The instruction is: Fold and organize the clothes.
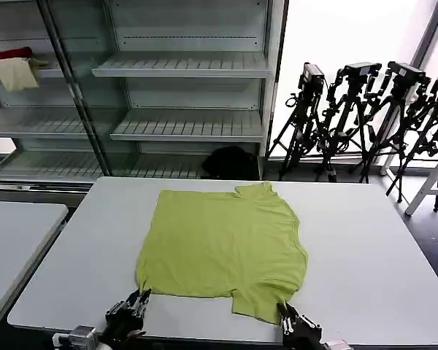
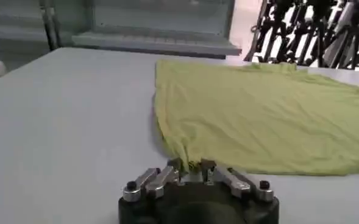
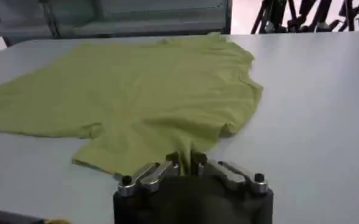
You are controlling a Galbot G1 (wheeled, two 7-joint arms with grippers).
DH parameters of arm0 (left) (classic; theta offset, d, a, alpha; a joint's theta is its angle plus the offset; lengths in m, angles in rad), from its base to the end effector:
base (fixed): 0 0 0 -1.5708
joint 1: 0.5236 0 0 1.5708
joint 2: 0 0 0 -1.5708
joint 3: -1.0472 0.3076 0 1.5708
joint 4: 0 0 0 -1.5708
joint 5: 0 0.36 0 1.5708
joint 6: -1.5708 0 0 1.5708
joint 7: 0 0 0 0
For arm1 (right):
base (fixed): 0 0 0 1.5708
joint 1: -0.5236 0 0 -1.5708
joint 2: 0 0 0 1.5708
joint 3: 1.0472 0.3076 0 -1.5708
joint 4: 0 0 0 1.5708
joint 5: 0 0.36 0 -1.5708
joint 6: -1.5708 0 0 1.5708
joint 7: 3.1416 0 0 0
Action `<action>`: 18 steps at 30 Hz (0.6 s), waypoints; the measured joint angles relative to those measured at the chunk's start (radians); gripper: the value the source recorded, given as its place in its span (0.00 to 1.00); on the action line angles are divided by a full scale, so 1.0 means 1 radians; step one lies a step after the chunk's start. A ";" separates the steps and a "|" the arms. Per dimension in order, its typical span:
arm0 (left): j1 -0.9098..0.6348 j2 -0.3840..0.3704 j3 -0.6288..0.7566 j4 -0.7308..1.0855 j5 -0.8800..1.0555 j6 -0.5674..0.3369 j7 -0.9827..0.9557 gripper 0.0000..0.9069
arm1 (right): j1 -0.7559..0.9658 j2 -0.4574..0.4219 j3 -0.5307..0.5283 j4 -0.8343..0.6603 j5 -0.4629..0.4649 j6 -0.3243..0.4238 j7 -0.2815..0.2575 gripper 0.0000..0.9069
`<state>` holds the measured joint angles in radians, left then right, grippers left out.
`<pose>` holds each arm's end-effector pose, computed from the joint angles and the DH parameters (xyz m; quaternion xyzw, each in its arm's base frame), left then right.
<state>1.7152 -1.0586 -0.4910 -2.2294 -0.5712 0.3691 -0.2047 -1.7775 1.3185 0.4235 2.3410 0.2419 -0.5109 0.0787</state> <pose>0.1735 0.0347 -0.2396 -0.0745 -0.9673 0.0353 0.2398 0.1505 0.0108 -0.2174 0.0966 -0.9626 -0.0189 0.2525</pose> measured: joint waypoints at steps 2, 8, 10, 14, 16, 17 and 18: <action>-0.006 -0.003 -0.001 -0.002 -0.005 -0.007 0.003 0.00 | 0.003 0.002 0.004 0.009 0.004 0.017 0.000 0.00; -0.028 -0.017 -0.015 -0.013 -0.032 -0.018 0.013 0.00 | 0.017 0.013 0.021 0.036 0.005 0.049 0.004 0.00; -0.040 -0.023 -0.021 -0.013 -0.042 -0.017 0.018 0.00 | 0.025 0.017 0.027 0.038 0.004 0.051 0.004 0.00; -0.069 -0.038 -0.033 -0.008 -0.056 -0.009 0.028 0.00 | 0.054 0.029 0.031 0.038 0.001 0.049 0.005 0.00; -0.091 -0.048 -0.036 0.002 -0.060 -0.001 0.032 0.00 | 0.076 0.035 0.029 0.031 0.000 0.043 0.010 0.00; -0.104 -0.054 -0.037 0.008 -0.062 0.004 0.034 0.00 | 0.086 0.037 0.028 0.026 0.000 0.040 0.012 0.00; -0.117 -0.058 -0.037 0.014 -0.063 0.010 0.037 0.00 | 0.097 0.039 0.026 0.021 0.000 0.037 0.013 0.00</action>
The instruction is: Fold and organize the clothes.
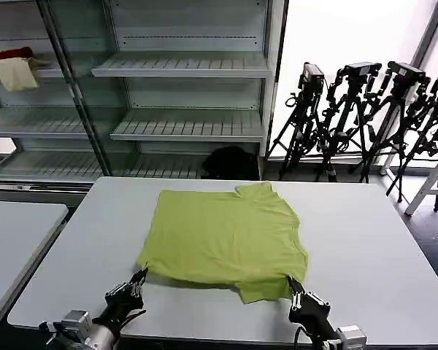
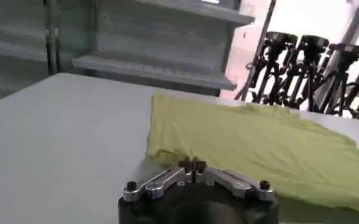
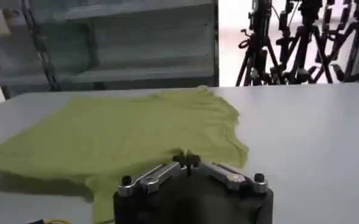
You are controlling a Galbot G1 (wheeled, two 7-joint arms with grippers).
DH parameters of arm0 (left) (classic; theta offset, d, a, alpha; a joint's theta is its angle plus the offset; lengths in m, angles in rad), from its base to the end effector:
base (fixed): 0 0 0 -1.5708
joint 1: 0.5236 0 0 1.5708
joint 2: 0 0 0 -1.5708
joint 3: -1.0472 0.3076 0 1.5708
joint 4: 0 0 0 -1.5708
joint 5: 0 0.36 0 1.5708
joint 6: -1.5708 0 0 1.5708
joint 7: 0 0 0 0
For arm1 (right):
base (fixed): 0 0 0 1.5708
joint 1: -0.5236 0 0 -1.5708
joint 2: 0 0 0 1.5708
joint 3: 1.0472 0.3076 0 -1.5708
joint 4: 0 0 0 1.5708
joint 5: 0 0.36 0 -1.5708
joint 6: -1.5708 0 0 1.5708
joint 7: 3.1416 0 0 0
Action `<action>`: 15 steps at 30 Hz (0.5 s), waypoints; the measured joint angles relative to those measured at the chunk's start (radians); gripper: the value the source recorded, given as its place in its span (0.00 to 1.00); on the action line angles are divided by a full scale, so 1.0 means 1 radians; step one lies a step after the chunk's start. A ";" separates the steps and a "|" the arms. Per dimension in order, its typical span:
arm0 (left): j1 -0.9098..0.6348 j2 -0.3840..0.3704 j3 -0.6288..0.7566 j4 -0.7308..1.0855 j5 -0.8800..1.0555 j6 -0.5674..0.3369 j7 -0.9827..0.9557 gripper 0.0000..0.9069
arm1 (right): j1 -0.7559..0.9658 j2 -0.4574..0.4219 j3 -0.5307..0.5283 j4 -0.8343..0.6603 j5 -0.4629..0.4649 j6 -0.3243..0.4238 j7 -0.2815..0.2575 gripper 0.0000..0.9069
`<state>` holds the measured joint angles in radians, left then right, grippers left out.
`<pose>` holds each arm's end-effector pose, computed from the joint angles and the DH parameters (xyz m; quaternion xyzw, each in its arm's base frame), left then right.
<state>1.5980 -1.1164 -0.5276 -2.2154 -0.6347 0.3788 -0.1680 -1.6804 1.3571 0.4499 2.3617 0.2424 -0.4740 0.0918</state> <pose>0.2025 0.0411 -0.2201 -0.0730 -0.9759 0.0829 0.1880 0.1713 0.0073 -0.1933 0.0726 -0.9817 -0.0290 0.1738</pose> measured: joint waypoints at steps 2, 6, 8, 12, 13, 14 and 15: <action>-0.030 -0.009 0.000 0.016 -0.003 0.013 0.006 0.00 | 0.027 0.004 -0.004 -0.013 0.000 -0.007 0.003 0.00; -0.093 -0.025 0.006 0.049 -0.004 0.037 0.012 0.00 | 0.087 0.015 -0.006 -0.045 0.002 -0.026 0.009 0.00; -0.120 -0.031 0.012 0.066 0.000 0.046 0.014 0.01 | 0.117 0.019 -0.006 -0.063 0.004 -0.035 0.011 0.00; -0.171 -0.043 0.025 0.102 0.011 0.058 0.018 0.00 | 0.178 0.024 -0.008 -0.096 0.005 -0.055 0.015 0.00; -0.182 -0.045 0.028 0.111 0.014 0.061 0.019 0.00 | 0.191 0.025 -0.008 -0.103 0.005 -0.059 0.015 0.00; -0.191 -0.046 0.031 0.118 0.017 0.063 0.021 0.01 | 0.204 0.026 -0.008 -0.110 0.005 -0.063 0.015 0.00; -0.202 -0.047 0.034 0.128 0.022 0.065 0.021 0.01 | 0.220 0.026 -0.009 -0.119 0.005 -0.068 0.015 0.00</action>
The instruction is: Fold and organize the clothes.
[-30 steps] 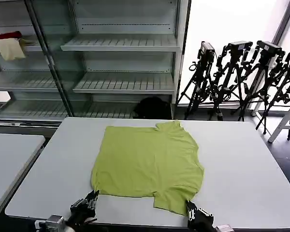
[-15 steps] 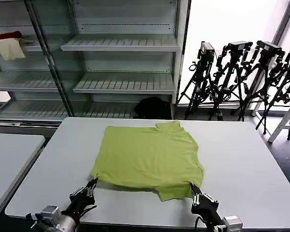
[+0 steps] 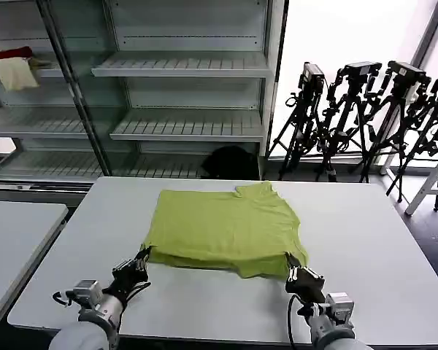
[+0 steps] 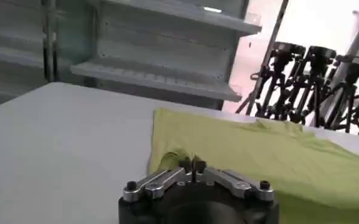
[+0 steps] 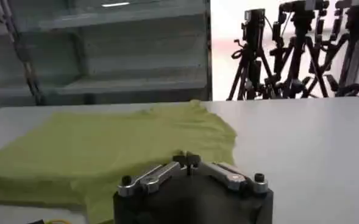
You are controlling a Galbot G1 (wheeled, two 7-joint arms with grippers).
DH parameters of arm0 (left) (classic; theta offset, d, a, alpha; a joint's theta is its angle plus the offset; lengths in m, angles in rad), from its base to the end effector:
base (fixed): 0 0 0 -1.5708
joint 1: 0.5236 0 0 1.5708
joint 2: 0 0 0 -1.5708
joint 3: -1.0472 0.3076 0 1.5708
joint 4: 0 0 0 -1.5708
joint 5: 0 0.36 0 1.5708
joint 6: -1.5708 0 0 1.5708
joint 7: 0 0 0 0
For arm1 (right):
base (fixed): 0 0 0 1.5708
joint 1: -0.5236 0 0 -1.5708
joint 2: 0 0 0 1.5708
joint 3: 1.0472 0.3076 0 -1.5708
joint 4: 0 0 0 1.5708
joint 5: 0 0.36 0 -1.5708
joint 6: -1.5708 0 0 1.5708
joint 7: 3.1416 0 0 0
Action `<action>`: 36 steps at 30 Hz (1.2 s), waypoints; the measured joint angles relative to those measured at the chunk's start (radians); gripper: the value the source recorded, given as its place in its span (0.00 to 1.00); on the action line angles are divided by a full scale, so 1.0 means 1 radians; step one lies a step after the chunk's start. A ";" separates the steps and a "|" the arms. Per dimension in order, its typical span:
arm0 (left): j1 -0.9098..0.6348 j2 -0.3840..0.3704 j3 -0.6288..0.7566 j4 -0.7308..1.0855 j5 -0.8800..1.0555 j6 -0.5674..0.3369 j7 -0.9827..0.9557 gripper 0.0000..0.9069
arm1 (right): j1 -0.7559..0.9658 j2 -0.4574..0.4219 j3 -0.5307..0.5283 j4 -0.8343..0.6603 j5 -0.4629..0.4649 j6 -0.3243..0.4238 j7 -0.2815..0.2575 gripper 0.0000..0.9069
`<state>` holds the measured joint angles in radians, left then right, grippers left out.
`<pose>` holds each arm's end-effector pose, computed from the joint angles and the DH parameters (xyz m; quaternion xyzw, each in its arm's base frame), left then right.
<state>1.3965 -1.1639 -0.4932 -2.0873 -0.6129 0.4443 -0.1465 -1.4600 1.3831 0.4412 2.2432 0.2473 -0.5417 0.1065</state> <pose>0.2519 0.0426 -0.2226 -0.0709 -0.9777 0.0837 0.1791 0.2225 0.0072 -0.1916 0.0592 -0.9856 -0.0263 0.1561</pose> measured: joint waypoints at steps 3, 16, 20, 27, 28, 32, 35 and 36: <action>-0.028 -0.002 0.010 0.025 0.014 0.005 0.004 0.01 | 0.043 -0.003 -0.005 -0.025 -0.001 -0.010 0.000 0.00; -0.102 -0.017 0.034 0.104 0.068 0.011 0.013 0.01 | 0.185 -0.012 -0.003 -0.122 -0.032 -0.028 -0.031 0.00; -0.109 -0.021 0.037 0.119 0.082 0.011 0.015 0.01 | 0.212 -0.012 -0.002 -0.149 -0.042 -0.030 -0.043 0.14; -0.105 -0.019 0.028 0.122 0.091 0.006 0.024 0.01 | 0.219 -0.014 0.005 -0.166 -0.056 -0.035 -0.060 1.00; -0.103 -0.019 0.027 0.122 0.093 0.006 0.025 0.01 | 0.216 -0.016 0.006 -0.170 -0.057 -0.035 -0.065 1.00; -0.099 -0.022 0.026 0.116 0.100 0.005 0.028 0.01 | 0.201 -0.015 0.006 -0.188 -0.055 -0.036 -0.075 1.00; -0.095 -0.026 0.028 0.113 0.107 0.004 0.029 0.01 | 0.190 -0.009 0.004 -0.205 -0.053 -0.036 -0.076 1.00; -0.093 -0.027 0.028 0.112 0.108 0.004 0.029 0.01 | 0.187 -0.009 0.002 -0.212 -0.053 -0.036 -0.076 1.00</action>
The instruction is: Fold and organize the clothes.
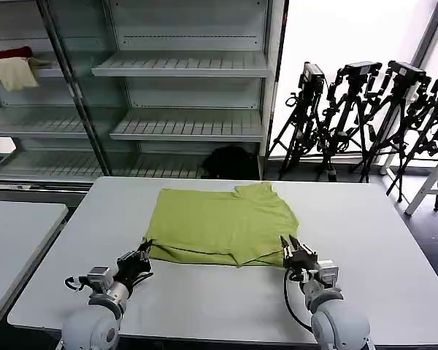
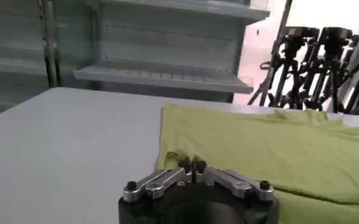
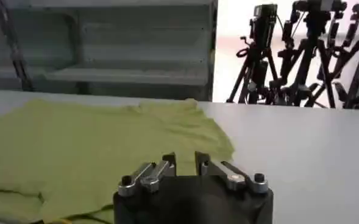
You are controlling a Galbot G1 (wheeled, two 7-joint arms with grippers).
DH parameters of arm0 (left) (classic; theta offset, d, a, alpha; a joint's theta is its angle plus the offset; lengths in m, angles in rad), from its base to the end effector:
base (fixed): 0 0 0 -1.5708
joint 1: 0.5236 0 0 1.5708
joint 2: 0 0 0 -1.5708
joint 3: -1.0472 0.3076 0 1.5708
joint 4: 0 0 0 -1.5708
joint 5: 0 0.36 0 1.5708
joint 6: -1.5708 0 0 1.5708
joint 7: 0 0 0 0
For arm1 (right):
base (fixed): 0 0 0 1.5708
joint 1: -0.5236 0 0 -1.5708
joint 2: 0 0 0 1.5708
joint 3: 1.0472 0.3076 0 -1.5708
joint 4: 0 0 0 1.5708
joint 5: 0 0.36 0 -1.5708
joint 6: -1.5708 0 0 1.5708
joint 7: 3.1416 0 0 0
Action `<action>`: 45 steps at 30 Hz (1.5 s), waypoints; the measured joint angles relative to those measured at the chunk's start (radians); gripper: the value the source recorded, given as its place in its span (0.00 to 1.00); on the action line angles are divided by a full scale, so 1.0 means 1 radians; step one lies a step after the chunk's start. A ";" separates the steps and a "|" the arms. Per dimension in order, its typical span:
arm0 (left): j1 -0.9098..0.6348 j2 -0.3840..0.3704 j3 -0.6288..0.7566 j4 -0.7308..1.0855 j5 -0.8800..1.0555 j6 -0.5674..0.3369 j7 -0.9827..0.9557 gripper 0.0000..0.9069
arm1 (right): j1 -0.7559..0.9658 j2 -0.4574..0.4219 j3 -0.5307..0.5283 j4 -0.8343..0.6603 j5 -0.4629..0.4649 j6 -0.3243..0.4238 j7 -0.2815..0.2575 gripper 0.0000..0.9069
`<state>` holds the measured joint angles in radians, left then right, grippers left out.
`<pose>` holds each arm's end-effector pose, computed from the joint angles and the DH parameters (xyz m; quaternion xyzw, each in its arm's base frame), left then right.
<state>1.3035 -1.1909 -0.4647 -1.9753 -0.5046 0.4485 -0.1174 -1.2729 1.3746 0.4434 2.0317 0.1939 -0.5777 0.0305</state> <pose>0.2787 0.0434 -0.2398 -0.0605 -0.9805 0.0453 0.1814 0.2797 -0.0034 -0.2178 0.0677 -0.9811 0.0093 0.1811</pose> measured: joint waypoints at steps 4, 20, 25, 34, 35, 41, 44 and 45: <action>0.007 -0.003 0.000 -0.006 0.002 -0.003 0.000 0.01 | -0.002 0.001 0.000 -0.022 0.000 0.000 0.003 0.12; 0.032 -0.007 0.000 -0.020 0.005 -0.018 0.004 0.01 | 0.002 0.006 -0.011 -0.041 0.004 -0.002 0.000 0.00; 0.033 -0.008 0.000 -0.021 0.006 -0.023 0.008 0.01 | 0.001 0.008 -0.005 -0.030 0.015 -0.002 0.005 0.00; 0.035 -0.011 -0.002 -0.029 0.004 -0.031 0.015 0.01 | 0.002 0.003 0.005 -0.006 0.045 -0.002 0.023 0.00; 0.036 -0.011 -0.002 -0.030 0.004 -0.032 0.015 0.01 | 0.003 0.005 0.006 -0.003 0.050 -0.002 0.026 0.00; 0.037 -0.011 -0.005 -0.032 0.003 -0.034 0.016 0.01 | 0.016 0.007 0.013 0.006 0.063 -0.002 0.036 0.00; 0.036 -0.014 -0.005 -0.031 0.003 -0.037 0.017 0.01 | 0.030 0.009 0.018 0.003 0.065 -0.002 0.044 0.00; 0.036 -0.015 -0.004 -0.030 0.003 -0.037 0.017 0.01 | 0.035 0.009 0.019 0.000 0.066 -0.002 0.047 0.00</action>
<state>1.3393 -1.2055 -0.4688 -2.0057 -0.5017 0.4111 -0.1005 -1.2384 1.3838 0.4622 2.0321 0.2602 -0.5801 0.0773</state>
